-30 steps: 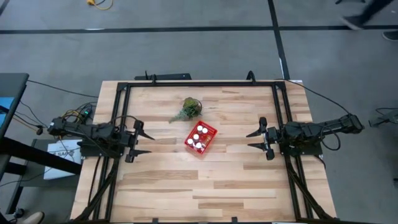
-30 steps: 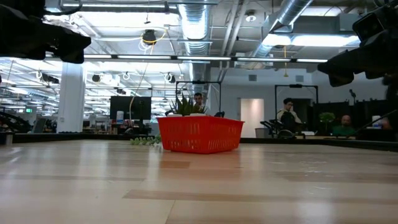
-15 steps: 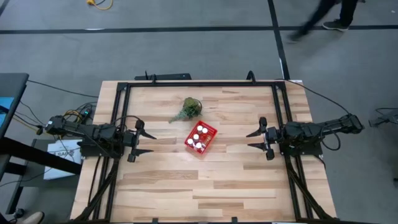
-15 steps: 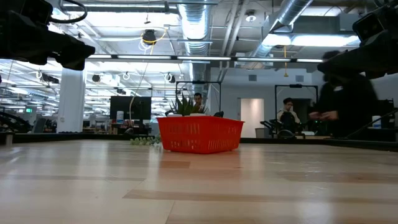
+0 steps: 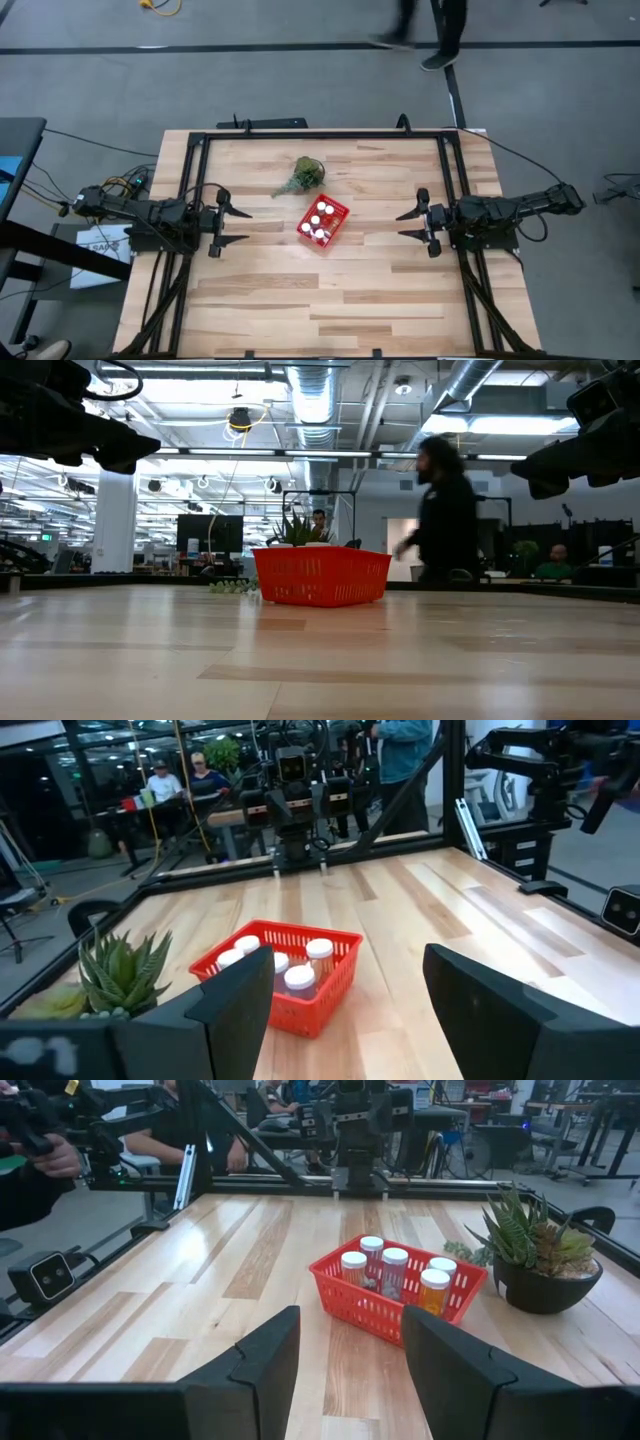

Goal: Pick and place pill bottles into a basket
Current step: Return to Home Position

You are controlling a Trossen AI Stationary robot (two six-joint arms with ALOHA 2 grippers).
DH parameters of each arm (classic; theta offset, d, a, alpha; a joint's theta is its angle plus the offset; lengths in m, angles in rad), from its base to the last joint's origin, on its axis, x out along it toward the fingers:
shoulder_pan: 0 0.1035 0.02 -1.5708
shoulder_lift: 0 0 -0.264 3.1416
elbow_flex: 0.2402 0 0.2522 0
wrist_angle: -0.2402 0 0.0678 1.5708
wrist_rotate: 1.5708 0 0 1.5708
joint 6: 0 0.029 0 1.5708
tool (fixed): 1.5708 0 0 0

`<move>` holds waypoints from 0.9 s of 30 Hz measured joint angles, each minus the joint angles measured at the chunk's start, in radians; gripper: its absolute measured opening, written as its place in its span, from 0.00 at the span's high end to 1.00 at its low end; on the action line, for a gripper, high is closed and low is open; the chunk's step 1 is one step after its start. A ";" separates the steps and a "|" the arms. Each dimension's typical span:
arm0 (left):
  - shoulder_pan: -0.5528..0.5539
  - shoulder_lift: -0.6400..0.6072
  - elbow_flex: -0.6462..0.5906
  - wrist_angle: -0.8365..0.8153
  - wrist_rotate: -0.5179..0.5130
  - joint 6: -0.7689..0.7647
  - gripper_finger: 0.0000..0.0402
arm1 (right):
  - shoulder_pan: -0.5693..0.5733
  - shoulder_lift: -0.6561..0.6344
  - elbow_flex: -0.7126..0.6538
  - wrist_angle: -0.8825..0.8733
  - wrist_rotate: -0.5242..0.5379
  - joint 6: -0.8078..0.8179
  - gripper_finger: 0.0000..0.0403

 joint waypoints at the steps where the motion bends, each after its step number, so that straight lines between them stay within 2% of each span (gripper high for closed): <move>1: 0.000 0.000 0.000 0.000 0.000 -0.004 0.38 | 0.000 0.000 0.000 0.000 0.000 0.000 0.58; 15: 0.000 0.000 0.002 -0.003 -0.012 -0.039 0.38 | 0.000 -0.001 0.000 0.008 0.006 -0.031 0.58; 21: 0.000 0.000 0.002 -0.002 -0.029 -0.039 0.38 | -0.041 -0.089 -0.002 0.054 -0.001 -0.043 0.58; 24: 0.000 0.000 0.002 -0.001 -0.029 -0.039 0.38 | -0.065 -0.157 -0.001 0.057 -0.036 -0.065 0.58; 27: 0.000 0.000 0.002 0.000 -0.029 -0.040 0.38 | -0.085 -0.155 -0.003 0.085 -0.133 -0.089 0.58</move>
